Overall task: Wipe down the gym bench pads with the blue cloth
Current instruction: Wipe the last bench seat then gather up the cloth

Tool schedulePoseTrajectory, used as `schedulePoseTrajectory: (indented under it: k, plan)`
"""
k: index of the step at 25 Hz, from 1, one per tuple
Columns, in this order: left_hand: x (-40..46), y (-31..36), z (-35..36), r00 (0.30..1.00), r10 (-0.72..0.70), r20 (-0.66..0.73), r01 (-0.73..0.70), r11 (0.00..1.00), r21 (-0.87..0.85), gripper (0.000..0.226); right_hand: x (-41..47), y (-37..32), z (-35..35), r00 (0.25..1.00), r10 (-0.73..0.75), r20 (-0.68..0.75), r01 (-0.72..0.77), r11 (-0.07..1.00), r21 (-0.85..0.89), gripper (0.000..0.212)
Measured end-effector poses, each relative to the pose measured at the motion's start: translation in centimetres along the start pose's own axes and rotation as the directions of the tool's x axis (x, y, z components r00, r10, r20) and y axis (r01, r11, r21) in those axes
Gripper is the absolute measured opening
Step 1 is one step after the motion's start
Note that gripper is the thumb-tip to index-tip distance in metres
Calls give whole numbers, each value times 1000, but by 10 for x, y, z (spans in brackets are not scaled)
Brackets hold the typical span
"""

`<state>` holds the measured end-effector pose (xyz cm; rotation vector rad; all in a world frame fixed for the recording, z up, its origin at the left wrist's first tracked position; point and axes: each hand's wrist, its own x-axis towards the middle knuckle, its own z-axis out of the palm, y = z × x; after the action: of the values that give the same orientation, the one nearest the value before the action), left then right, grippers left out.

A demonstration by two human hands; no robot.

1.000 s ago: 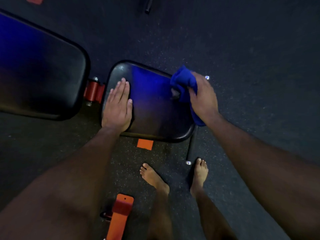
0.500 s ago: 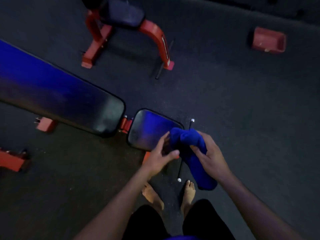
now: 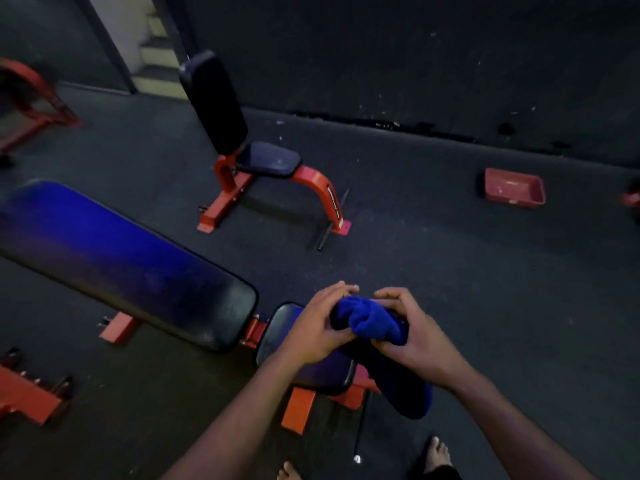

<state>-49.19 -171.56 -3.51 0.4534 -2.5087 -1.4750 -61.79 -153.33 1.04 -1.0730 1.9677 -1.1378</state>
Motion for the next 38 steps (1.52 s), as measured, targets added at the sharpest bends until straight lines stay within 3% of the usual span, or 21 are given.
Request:
schedulePoseTrajectory:
  k: [5,11,16,21,26,31,35,38]
  plan:
    - [88,76,71,992,-25,124,23,999,24,33,-9,40,-132,995,44,92,-40,998,-46,79]
    - [192,148,165,964,29,265,-38,999,31,40,-33,92,-272,995,49,-90,-53,998,-37,68]
    - [255,159,186,948,7,319,21,996,-84,47,-1,121,-326,987,26,-157,-32,999,-37,71]
    - [310,135,166,963,-79,257,139,964,-226,48,77,128,-361,996,52,78,-47,997,-65,89]
    - [378,100,111,980,-111,168,148,962,-231,41,182,121,-392,975,119,187,-98,988,-117,82]
    - [422,79,26,985,-174,-7,167,954,-250,36,291,91,-415,997,-15,78,29,982,-187,41]
    - [442,73,-18,967,-223,-121,170,924,-344,41,355,83,-422,993,-68,-98,55,990,-133,33]
    - [454,53,-42,899,-305,-314,85,825,-559,37,410,76,-419,987,-50,-155,44,998,-44,31]
